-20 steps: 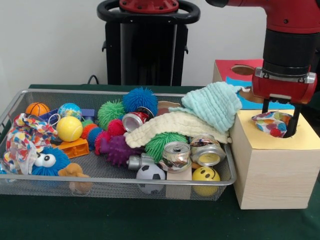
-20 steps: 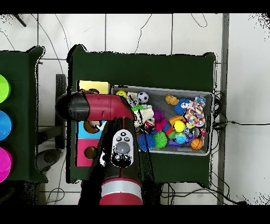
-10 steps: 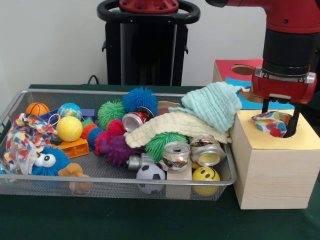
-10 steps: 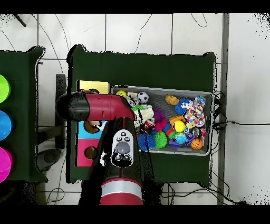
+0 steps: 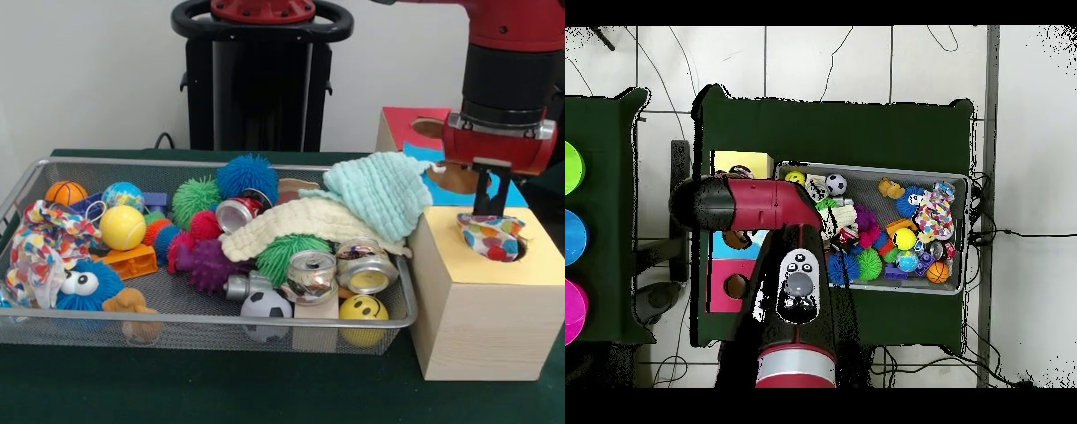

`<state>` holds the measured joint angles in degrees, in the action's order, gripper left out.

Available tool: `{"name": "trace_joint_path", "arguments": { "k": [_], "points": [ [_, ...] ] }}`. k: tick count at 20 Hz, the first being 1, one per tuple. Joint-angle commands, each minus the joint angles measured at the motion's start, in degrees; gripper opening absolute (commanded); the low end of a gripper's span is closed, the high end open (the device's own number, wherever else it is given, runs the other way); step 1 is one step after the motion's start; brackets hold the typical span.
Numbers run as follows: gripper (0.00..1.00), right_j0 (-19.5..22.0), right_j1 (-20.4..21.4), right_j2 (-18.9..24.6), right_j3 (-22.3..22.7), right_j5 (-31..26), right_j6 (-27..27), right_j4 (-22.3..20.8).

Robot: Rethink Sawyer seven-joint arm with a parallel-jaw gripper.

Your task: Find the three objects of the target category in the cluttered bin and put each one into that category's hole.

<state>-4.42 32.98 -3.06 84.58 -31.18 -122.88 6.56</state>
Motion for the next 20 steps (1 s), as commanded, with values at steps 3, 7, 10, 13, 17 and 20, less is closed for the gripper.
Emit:
{"name": "trace_joint_path", "arguments": {
  "k": [3, 7, 10, 13, 17, 20],
  "points": [
    [0.0, 2.74, 5.15, -1.06, 6.81, -10.95, 1.1, -4.84],
    [0.0, 3.22, 5.26, -0.41, 6.78, -10.76, 0.63, -5.31],
    [0.0, 4.7, 6.33, 1.31, 7.76, -11.19, 0.86, -4.42],
    [0.0, 5.31, 8.8, 0.77, 7.91, -13.0, 1.37, -4.85],
    [0.0, 8.18, 10.56, -0.5, 6.33, -14.08, 6.42, -8.66],
    [0.0, 13.11, 10.66, 1.83, 4.93, -14.25, 13.57, -11.46]
  ]
}}
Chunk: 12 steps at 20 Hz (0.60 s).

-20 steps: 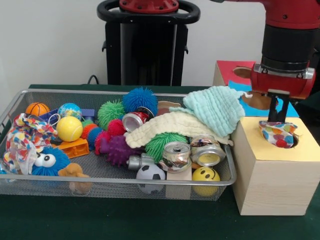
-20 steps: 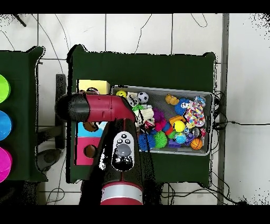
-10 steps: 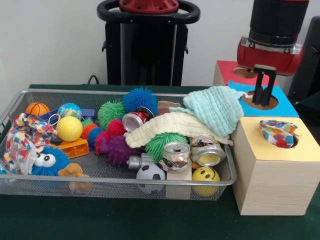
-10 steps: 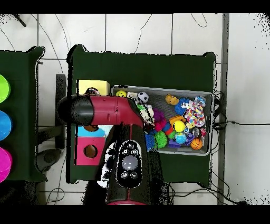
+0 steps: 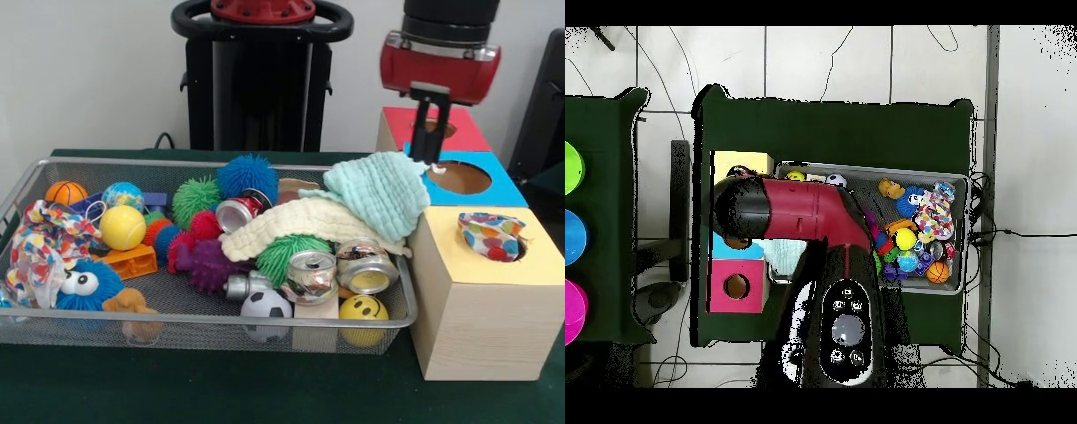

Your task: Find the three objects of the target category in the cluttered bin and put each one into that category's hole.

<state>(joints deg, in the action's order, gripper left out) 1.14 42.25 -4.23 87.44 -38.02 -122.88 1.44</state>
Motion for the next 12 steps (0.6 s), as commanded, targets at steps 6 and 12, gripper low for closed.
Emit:
{"name": "trace_joint_path", "arguments": {
  "k": [6, 12],
  "points": [
    [0.0, 16.7, 1.18, 10.58, 0.35, -7.98, 23.06, -9.83],
    [0.0, 26.26, -1.42, 21.17, -2.2, -8.38, 41.11, -18.18]
  ]
}}
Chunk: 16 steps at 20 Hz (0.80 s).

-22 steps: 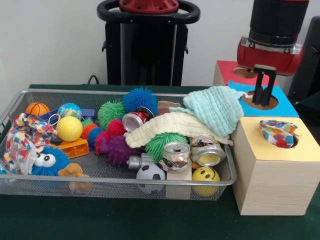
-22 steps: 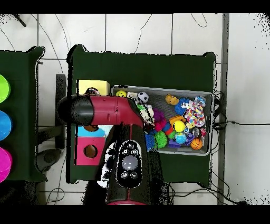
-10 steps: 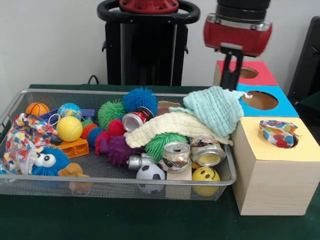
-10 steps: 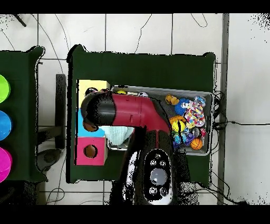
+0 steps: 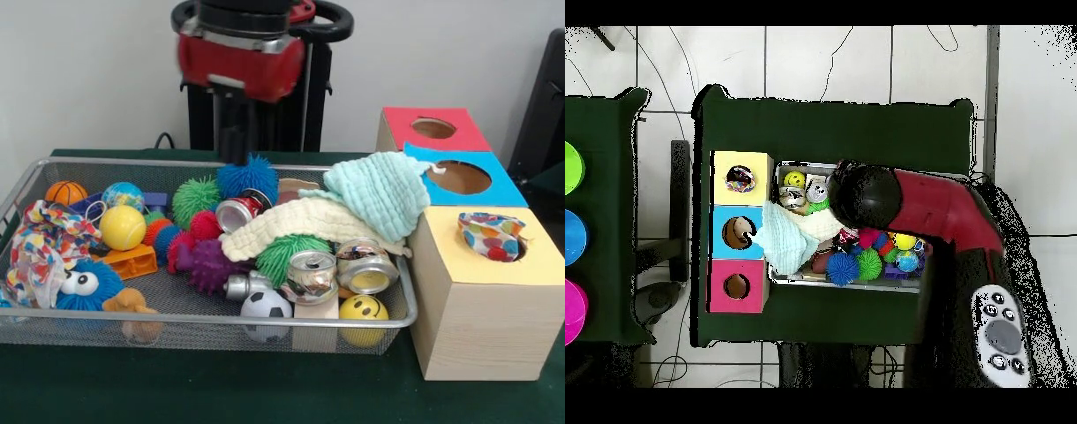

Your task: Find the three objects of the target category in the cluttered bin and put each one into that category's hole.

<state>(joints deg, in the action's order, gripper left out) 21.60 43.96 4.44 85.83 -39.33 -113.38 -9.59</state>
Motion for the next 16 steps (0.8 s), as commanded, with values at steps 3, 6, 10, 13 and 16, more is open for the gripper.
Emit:
{"name": "trace_joint_path", "arguments": {
  "k": [3, 6, 10, 13, 16],
  "points": [
    [0.0, 9.51, -3.86, 16.07, -1.21, -9.04, 36.39, -9.08],
    [0.0, 11.7, -4.87, 18.81, -2.05, -10.46, 41.45, -11.22],
    [0.0, 12.72, -4.61, 20.17, -1.68, -10.98, 44.06, -12.51],
    [0.0, 13.85, -4.99, 21.78, -0.79, -11.14, 46.09, -12.01],
    [0.0, 14.46, -4.52, 22.22, 0.2, -10.59, 46.2, -11.99]
  ]
}}
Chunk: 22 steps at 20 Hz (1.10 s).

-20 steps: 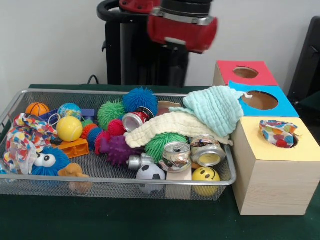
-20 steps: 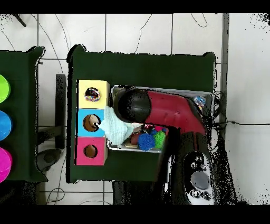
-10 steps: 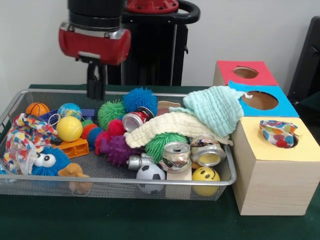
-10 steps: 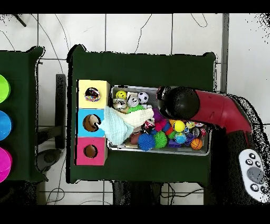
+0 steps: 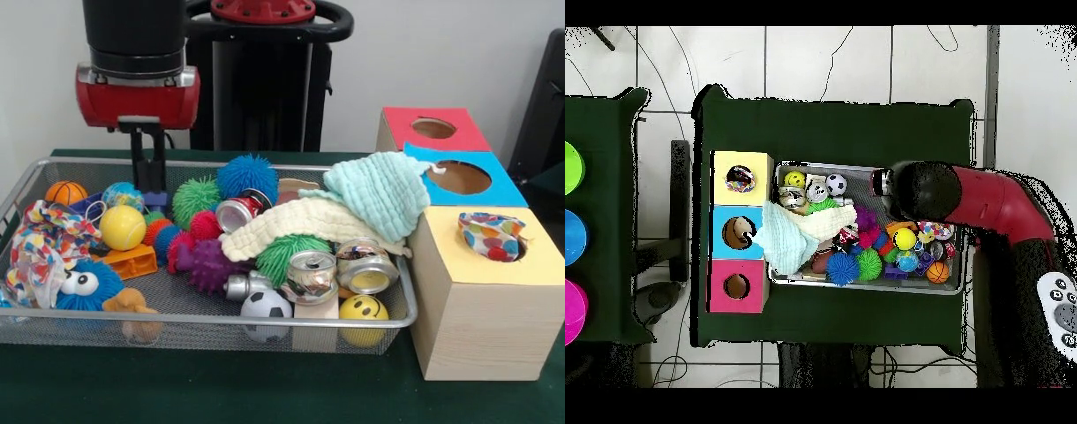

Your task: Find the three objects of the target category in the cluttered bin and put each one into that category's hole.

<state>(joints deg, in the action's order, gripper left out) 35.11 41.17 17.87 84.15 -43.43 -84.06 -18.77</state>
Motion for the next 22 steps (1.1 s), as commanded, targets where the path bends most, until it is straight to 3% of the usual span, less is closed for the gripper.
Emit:
{"name": "trace_joint_path", "arguments": {
  "k": [1, 4, 7, 11, 17, 22],
  "points": [
    [0.0, 1.17, -1.88, 8.99, 1.67, -6.43, 17.37, -3.06],
    [0.0, 2.0, -1.71, 9.23, 1.68, -6.34, 17.94, -3.8],
    [0.0, 3.48, 1.28, 8.88, 2.06, -8.04, 18.78, -4.44],
    [0.0, 4.74, 3.08, 9.43, -0.72, -12.78, 20.93, -5.11],
    [0.0, 6.49, 1.41, 11.7, -4.9, -17.05, 23.68, -6.7],
    [0.0, 7.74, -0.4, 12.99, -4.7, -14.24, 22.37, -7.77]
  ]
}}
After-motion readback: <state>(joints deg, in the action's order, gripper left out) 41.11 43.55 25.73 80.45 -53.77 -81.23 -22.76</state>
